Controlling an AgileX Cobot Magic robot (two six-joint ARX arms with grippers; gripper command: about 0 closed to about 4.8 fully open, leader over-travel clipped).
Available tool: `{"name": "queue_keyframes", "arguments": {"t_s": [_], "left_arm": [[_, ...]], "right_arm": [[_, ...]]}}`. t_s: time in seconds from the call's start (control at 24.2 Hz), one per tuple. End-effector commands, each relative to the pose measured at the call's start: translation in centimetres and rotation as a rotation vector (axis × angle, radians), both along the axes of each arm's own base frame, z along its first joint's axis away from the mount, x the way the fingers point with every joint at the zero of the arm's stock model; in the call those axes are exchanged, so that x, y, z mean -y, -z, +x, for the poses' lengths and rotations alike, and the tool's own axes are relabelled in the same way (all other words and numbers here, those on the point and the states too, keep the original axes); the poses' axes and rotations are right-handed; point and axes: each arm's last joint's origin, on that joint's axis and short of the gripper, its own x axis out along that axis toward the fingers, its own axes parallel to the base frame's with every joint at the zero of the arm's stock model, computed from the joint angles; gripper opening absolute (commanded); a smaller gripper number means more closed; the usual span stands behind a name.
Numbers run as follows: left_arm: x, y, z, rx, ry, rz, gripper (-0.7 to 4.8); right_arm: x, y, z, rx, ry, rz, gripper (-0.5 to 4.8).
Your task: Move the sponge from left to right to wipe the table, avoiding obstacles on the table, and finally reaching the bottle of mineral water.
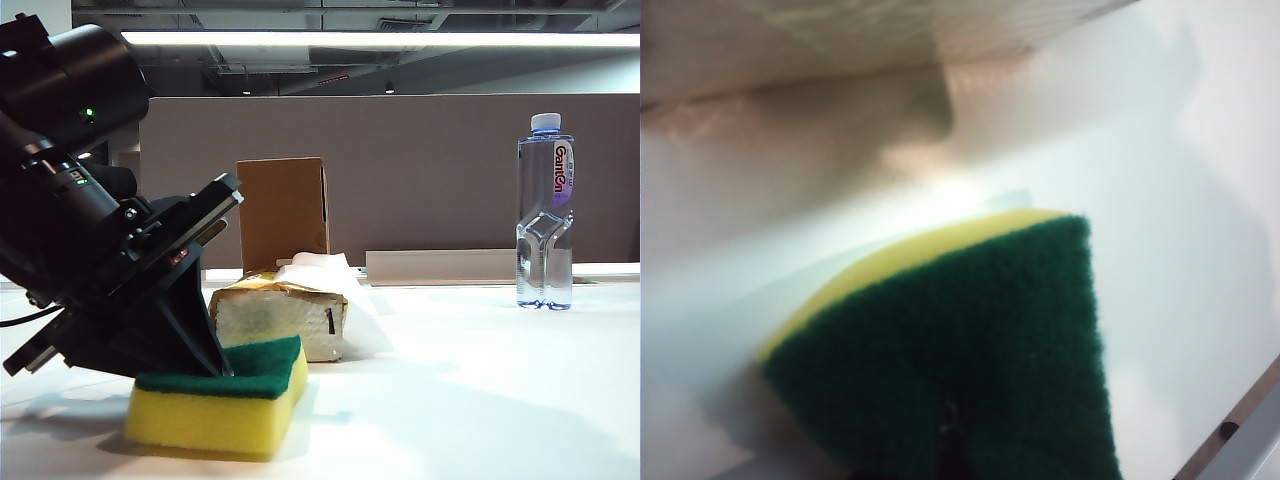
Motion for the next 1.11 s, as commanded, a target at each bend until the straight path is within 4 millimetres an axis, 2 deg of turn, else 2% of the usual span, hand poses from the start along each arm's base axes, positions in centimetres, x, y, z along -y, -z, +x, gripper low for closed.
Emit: {"name": "queue_keyframes", "arguments": {"t_s": [0.04, 0.29, 0.45, 0.87, 0.99, 1.11], "left_arm": [[0.02, 0.12, -0.13, -0.011, 0.003, 0.008, 0.36], [0.04, 0.1, -0.16, -0.017, 0.01, 0.0, 0.42], [0.01, 0.05, -0.18, -0.018, 0.01, 0.001, 1.03], [-0.14, -0.83, -0.31, 0.015, 0.005, -0.013, 1.04], [-0.15, -0.85, -0.31, 0.016, 0.005, -0.013, 1.27], [-0.15, -0.85, -0.32, 0.016, 0.005, -0.013, 1.27]], "right_arm": [[0.0, -0.28, -0.08, 0.025, -0.008, 0.003, 3.64], [0.0, -0.28, -0.08, 0.025, -0.008, 0.003, 3.64], [0.0, -0.28, -0.09, 0.025, -0.008, 0.003, 3.64], [0.0, -0.3, -0.11, 0.025, -0.009, 0.003, 3.64], [-0.01, -0.29, -0.12, 0.025, -0.012, 0.004, 3.64], [-0.01, -0.3, -0.13, 0.025, -0.015, 0.005, 3.64]]}}
